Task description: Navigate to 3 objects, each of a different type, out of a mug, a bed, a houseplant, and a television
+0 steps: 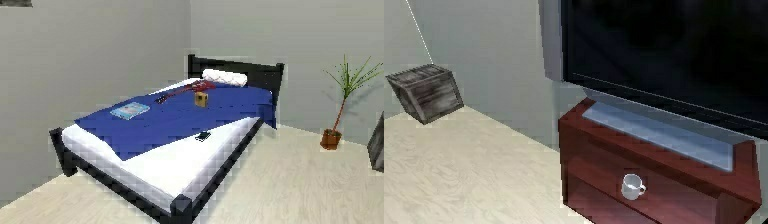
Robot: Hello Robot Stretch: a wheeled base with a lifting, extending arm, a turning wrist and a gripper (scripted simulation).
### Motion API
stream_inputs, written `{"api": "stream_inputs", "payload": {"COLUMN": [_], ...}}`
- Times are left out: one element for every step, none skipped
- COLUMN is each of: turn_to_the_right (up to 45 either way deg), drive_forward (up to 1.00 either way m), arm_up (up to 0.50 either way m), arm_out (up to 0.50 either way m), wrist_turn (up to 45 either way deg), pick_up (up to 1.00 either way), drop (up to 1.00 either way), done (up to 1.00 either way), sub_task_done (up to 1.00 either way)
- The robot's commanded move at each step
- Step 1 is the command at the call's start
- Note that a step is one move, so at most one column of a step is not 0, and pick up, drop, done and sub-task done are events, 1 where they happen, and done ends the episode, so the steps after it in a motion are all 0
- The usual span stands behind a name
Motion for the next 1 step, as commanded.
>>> {"api": "stream_inputs", "payload": {"turn_to_the_right": [0.0], "drive_forward": [0.0], "arm_up": [0.0], "arm_out": [0.0], "wrist_turn": [0.0], "pick_up": [0.0], "drop": [0.0], "done": [1.0], "sub_task_done": [0.0]}}
